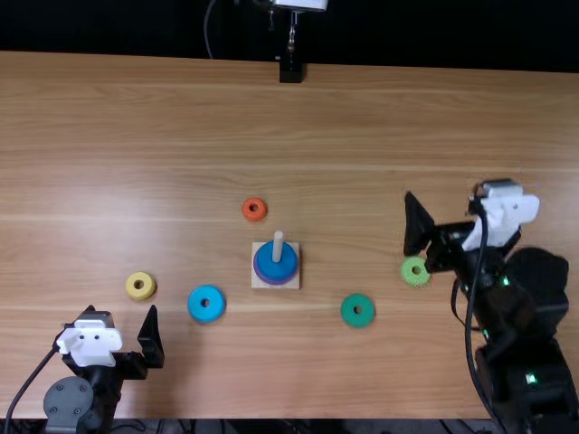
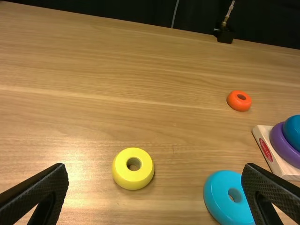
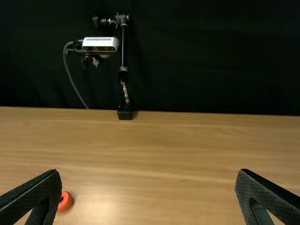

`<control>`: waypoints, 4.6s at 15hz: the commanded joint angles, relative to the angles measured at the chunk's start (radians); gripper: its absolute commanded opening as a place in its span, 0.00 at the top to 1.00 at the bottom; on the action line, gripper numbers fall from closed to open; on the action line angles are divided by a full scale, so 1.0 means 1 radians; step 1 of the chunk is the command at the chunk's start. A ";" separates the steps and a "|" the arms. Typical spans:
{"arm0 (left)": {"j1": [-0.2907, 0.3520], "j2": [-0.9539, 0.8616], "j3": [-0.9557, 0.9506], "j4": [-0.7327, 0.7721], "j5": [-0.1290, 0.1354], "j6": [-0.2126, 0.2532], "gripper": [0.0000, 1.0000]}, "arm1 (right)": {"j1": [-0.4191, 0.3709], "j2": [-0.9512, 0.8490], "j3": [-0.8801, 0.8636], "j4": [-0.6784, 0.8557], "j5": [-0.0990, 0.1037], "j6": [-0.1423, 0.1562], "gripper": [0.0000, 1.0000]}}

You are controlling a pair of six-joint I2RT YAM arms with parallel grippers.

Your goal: Build the Hanoi tower: stack the rings onto the peg from bottom to top in this color order: purple, dark blue, light blue, dark green, light green, yellow, orange.

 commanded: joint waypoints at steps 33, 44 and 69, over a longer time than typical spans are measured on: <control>0.007 -0.012 -0.113 -0.084 0.010 0.011 0.00 | -0.135 -0.935 -0.860 -0.150 0.067 -0.007 0.00; 0.007 -0.012 -0.113 -0.082 0.010 0.011 0.00 | -0.135 -0.935 -0.860 -0.150 0.067 -0.007 0.00; -0.094 0.568 0.675 -0.308 0.029 0.449 0.00 | -0.135 -0.935 -0.860 -0.150 0.067 -0.007 0.00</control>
